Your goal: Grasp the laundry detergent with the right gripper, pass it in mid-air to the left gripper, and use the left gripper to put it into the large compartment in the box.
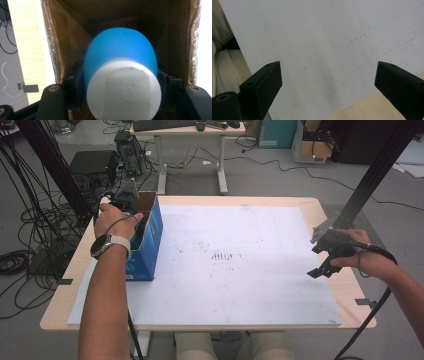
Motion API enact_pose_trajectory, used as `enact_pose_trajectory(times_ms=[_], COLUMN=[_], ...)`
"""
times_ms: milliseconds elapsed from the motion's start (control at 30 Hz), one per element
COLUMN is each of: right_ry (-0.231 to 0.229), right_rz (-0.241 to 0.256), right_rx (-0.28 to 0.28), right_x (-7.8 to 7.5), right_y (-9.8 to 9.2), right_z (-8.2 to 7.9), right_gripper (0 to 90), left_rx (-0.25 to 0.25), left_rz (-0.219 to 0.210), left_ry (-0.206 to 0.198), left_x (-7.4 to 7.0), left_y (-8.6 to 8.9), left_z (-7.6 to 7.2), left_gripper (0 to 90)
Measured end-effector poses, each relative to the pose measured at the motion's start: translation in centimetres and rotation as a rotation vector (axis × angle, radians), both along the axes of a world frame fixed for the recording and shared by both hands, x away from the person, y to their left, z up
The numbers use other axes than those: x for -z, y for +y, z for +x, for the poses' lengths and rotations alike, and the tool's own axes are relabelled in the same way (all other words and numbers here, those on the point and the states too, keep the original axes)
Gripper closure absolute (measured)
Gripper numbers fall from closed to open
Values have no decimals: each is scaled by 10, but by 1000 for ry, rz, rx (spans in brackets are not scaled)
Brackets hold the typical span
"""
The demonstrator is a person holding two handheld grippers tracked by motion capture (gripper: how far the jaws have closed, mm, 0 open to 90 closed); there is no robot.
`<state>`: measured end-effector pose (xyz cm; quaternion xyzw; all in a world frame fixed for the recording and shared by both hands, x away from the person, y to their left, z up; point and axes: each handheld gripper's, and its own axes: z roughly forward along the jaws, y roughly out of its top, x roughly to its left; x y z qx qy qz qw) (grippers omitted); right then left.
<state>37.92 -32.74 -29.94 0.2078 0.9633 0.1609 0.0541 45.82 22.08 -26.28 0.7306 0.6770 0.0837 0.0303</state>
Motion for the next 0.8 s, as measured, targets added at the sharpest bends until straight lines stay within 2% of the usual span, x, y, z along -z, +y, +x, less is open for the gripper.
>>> enact_pose_trajectory(times_ms=[800], right_ry=[-1], right_rz=[2], right_rx=[-1], right_x=[0], right_y=[1], right_z=[0], right_gripper=[73], left_rx=[-4], left_rz=[1], left_ry=[-9], left_x=[0], left_y=[1], left_z=[-1], left_gripper=[373])
